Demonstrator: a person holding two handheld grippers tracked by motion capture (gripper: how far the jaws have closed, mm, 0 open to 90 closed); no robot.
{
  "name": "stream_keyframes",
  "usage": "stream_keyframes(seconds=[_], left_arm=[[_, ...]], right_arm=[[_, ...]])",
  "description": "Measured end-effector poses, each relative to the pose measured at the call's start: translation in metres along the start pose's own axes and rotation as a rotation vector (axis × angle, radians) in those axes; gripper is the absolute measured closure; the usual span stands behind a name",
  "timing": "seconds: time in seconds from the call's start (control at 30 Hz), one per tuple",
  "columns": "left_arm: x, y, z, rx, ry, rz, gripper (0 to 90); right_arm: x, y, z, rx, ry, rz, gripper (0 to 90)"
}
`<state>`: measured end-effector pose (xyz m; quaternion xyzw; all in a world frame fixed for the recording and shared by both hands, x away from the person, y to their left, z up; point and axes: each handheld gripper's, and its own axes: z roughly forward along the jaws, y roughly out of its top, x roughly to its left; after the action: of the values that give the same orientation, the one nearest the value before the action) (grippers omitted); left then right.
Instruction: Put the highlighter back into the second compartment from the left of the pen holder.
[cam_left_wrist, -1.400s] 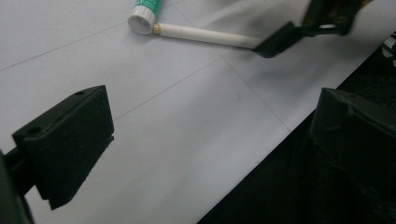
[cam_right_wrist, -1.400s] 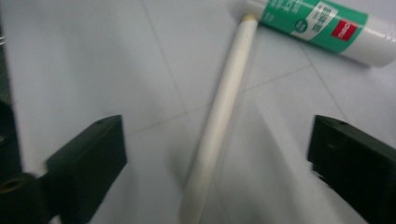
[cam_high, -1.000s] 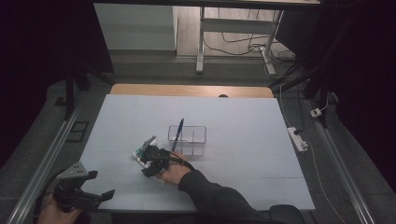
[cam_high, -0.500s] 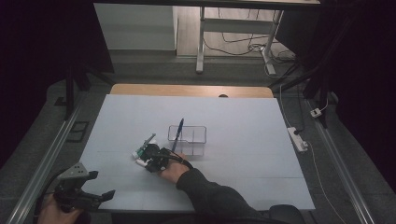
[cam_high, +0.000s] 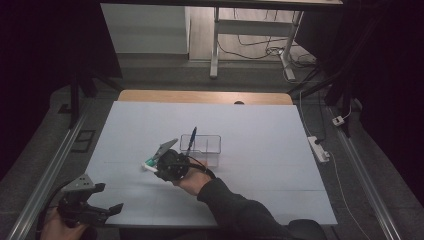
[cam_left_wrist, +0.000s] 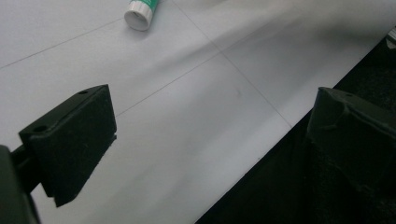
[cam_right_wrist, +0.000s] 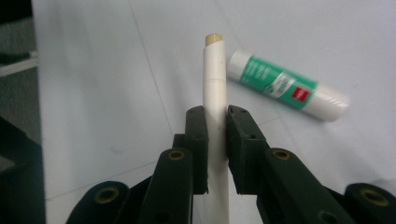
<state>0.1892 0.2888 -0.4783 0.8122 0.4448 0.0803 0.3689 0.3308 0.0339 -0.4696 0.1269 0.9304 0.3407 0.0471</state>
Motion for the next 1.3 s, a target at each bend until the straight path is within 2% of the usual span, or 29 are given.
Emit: stream_keyframes(seconds=[0.33,0.5,0.7,0.9,1.0,1.3], left_arm=[[0.001,0.000,0.000,0.001,-0.006,-0.009,1.4],[0.001,0.000,0.001,0.006,-0.011,-0.011,0.6],[0.001,0.000,0.001,0.007,-0.008,-0.014,0.0],[0.001,0.001,0.001,0.012,-0.007,-0.009,0.0],[0.001,0.001,0.001,0.013,-0.008,-0.008,0.0],[0.001,0.001,0.002,0.015,-0.010,-0.008,0.0]], right_arm=[[-0.020,0.004,-0.051,-0.144,-0.017,0.041,78.8],[-0.033,0.005,-0.068,-0.190,-0.051,0.068,78.8],[-0.056,0.003,-0.084,-0.249,-0.104,0.101,78.7],[-0.076,-0.003,-0.088,-0.304,-0.150,0.129,78.7],[-0.082,-0.006,-0.085,-0.318,-0.170,0.123,78.7],[-0.096,-0.015,-0.070,-0.375,-0.182,0.138,78.6]])
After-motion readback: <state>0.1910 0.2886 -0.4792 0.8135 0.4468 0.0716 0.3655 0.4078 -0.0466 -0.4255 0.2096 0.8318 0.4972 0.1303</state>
